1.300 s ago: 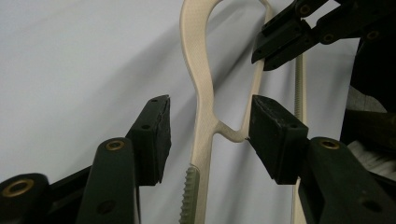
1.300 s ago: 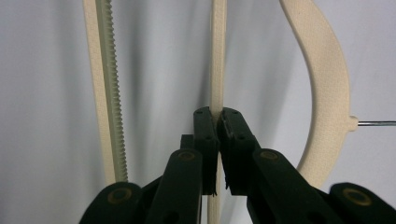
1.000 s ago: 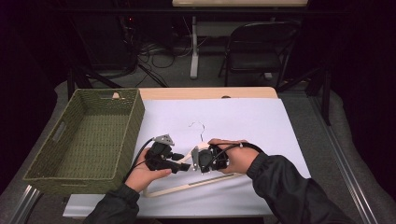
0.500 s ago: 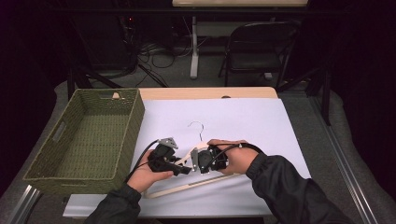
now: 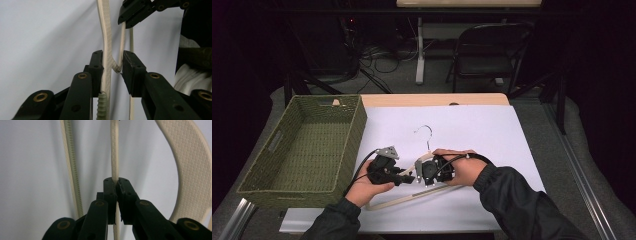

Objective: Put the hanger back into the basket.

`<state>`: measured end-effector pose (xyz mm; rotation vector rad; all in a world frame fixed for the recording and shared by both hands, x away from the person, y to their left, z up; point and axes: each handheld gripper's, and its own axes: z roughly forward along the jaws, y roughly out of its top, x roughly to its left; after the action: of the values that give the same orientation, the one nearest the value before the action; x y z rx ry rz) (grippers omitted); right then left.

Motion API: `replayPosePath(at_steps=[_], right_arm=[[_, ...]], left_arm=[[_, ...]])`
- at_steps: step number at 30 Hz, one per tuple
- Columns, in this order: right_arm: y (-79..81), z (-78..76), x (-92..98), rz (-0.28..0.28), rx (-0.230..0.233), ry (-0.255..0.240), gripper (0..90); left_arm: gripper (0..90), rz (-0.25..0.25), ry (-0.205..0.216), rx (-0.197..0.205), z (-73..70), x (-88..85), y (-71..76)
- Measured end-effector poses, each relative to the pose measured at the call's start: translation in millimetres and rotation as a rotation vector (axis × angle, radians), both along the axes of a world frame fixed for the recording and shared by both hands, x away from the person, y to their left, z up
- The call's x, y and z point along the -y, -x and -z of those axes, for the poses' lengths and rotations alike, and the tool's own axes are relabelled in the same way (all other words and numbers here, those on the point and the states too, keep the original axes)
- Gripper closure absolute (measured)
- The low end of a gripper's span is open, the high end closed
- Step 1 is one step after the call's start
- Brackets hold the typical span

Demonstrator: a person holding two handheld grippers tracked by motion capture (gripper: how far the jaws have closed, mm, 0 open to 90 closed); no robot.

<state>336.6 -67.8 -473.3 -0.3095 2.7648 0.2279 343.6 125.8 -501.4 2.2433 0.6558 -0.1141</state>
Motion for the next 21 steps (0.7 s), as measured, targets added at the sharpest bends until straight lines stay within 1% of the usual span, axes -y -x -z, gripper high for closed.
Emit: replayPosePath(at_steps=[1,2,3,4,5,6,7,8,9,10,11,12,13,14,15,16,17,18,19,20,21], right_arm=[[0.3,-0.4,-0.7,0.001,-0.010,0.010,85.1],[1.0,0.3,-0.8,-0.001,-0.003,0.002,85.1],[1.0,0.3,-0.8,-0.001,-0.003,0.002,85.1],[2.2,1.3,-1.0,-0.010,0.016,-0.005,85.3],[2.2,1.3,-1.0,-0.010,0.016,-0.005,85.3],[4.3,1.3,-2.0,-0.022,0.006,0.015,85.7],[4.3,1.3,-2.0,-0.022,0.006,0.015,85.7],[6.1,1.7,-2.7,-0.026,0.024,0.024,85.7],[6.1,1.7,-2.7,-0.026,0.024,0.024,85.7],[7.1,1.0,-3.3,-0.027,0.030,0.032,85.9],[7.1,1.0,-3.3,-0.027,0.030,0.032,85.9],[6.3,-0.6,-3.0,-0.025,0.035,0.009,85.9],[6.1,-1.4,-3.1,-0.025,0.029,0.011,85.9],[6.4,-1.3,-3.4,-0.026,0.034,0.019,86.0],[7.2,-0.7,-3.3,-0.019,0.023,0.020,86.0],[6.7,-0.4,-4.0,-0.036,0.026,0.024,86.0],[6.7,1.1,-4.2,-0.041,0.020,0.016,85.9],[6.9,1.3,-4.6,-0.040,0.031,0.027,85.9],[6.3,-0.2,-5.1,-0.036,0.011,0.051,86.0],[6.0,-0.3,-5.2,-0.035,0.006,0.053,86.0],[6.3,3.2,-4.4,-0.037,0.041,0.006,85.9]], left_arm=[[71.6,0.012,0.004,-0.010,0.4,-0.4,0.2],[72.1,0.009,-0.013,-0.004,-0.1,-0.4,1.2],[72.7,0.009,-0.013,-0.004,-0.1,-0.4,1.2],[72.8,0.021,-0.005,-0.012,0.8,-0.5,1.7],[73.1,0.021,-0.005,-0.012,0.8,-0.5,1.7],[73.6,0.025,-0.014,-0.017,1.0,-0.3,2.2],[73.6,0.025,-0.014,-0.017,1.0,-0.3,2.2],[73.0,0.035,-0.016,-0.030,2.2,0.3,1.8],[72.1,0.035,-0.016,-0.030,2.2,0.3,1.8],[72.2,0.057,-0.036,-0.047,5.1,2.7,1.1],[72.2,0.057,-0.036,-0.047,5.1,2.7,1.1],[73.0,0.049,-0.070,-0.027,7.4,6.7,3.0],[75.1,0.042,-0.069,-0.012,7.2,7.0,3.4],[76.0,0.045,-0.049,-0.019,6.7,6.6,2.9],[75.5,0.047,-0.027,-0.035,6.4,6.3,2.4],[73.9,0.047,-0.027,-0.035,6.4,6.3,2.4],[73.6,0.045,-0.022,-0.038,5.7,5.4,1.4],[74.3,0.040,-0.029,-0.037,5.8,5.1,1.5],[75.6,0.040,-0.029,-0.037,5.8,5.1,1.5],[76.2,0.039,-0.036,-0.037,6.4,4.1,1.2],[76.6,0.039,-0.034,-0.040,6.5,3.5,1.0]])
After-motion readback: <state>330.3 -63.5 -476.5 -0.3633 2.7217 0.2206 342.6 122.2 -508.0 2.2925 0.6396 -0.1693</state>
